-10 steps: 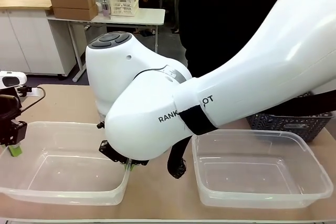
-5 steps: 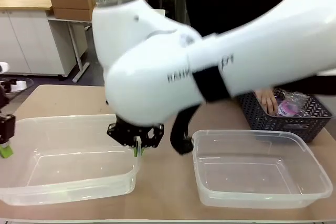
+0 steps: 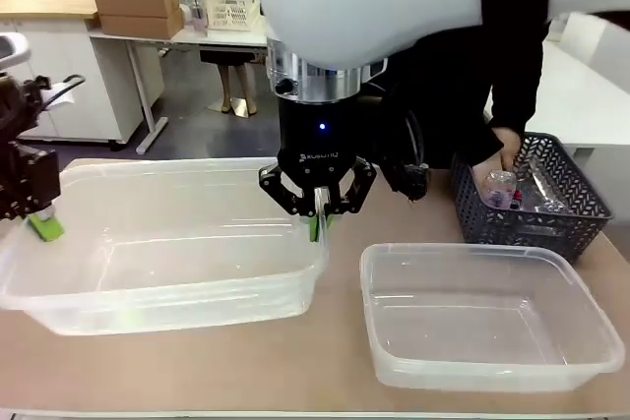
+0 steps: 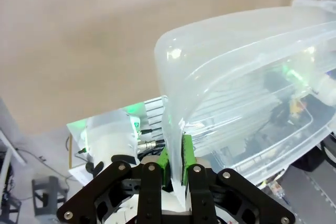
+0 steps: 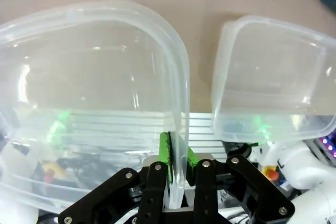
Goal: Sort the waste into each basket.
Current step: Pick up the Organizing box on the left side of the table and lift it, then offer the picked Organizing box to the human.
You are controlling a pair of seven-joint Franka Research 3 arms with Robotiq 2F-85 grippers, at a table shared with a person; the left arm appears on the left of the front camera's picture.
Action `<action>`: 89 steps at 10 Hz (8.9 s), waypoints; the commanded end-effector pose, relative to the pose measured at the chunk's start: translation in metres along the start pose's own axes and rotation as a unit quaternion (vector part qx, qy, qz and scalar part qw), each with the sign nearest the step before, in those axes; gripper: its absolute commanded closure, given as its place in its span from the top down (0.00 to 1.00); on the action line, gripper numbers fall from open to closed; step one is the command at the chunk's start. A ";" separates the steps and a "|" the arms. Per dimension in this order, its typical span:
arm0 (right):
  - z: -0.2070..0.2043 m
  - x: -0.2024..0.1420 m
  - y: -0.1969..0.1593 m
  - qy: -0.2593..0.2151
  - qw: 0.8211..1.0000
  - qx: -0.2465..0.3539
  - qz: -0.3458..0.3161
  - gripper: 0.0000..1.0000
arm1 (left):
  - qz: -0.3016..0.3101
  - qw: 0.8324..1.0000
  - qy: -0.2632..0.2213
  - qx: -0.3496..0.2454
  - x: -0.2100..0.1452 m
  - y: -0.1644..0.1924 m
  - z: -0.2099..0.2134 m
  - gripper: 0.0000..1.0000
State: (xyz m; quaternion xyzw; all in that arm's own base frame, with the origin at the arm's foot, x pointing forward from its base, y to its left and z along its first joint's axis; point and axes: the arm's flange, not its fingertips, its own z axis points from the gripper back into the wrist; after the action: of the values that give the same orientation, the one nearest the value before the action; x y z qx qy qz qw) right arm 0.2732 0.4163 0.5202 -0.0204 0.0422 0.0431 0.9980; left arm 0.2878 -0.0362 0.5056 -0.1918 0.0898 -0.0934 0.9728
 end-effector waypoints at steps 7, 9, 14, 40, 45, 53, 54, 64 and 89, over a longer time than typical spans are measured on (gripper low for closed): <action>-0.029 0.026 -0.047 0.002 0.999 0.027 -0.024 0.06 | 0.146 0.986 -0.040 -0.071 0.067 -0.002 -0.015 0.07; -0.035 0.033 -0.094 -0.001 0.999 0.044 -0.020 0.06 | 0.112 0.987 -0.060 -0.102 0.114 -0.044 -0.004 0.07; -0.012 0.007 -0.207 0.069 0.983 0.134 -0.101 0.06 | 0.036 0.998 -0.035 -0.046 0.155 -0.108 -0.010 0.07; -0.036 0.048 -0.211 0.067 0.981 0.155 -0.093 0.06 | 0.062 0.997 0.020 -0.028 0.130 -0.124 -0.034 0.07; -0.036 0.048 -0.211 0.067 0.981 0.155 -0.093 0.06 | 0.062 0.997 0.020 -0.028 0.130 -0.124 -0.034 0.07; -0.036 0.048 -0.211 0.067 0.981 0.155 -0.093 0.06 | 0.062 0.997 0.020 -0.028 0.130 -0.124 -0.034 0.07; -0.036 0.048 -0.211 0.067 0.981 0.155 -0.093 0.06 | 0.062 0.997 0.020 -0.028 0.130 -0.124 -0.034 0.07; -0.036 0.048 -0.211 0.067 0.981 0.155 -0.093 0.06 | 0.062 0.997 0.020 -0.028 0.130 -0.124 -0.034 0.07; -0.004 0.231 -0.188 0.134 0.982 0.124 -0.046 0.06 | 0.073 0.997 0.000 -0.029 0.286 -0.108 0.000 0.07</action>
State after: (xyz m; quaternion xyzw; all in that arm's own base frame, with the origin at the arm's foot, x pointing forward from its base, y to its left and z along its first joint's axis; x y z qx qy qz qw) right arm 0.5167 0.2371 0.4979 0.0816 0.1584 -0.0208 0.9838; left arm 0.5452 -0.1839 0.4979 -0.1964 0.1104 -0.0338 0.9737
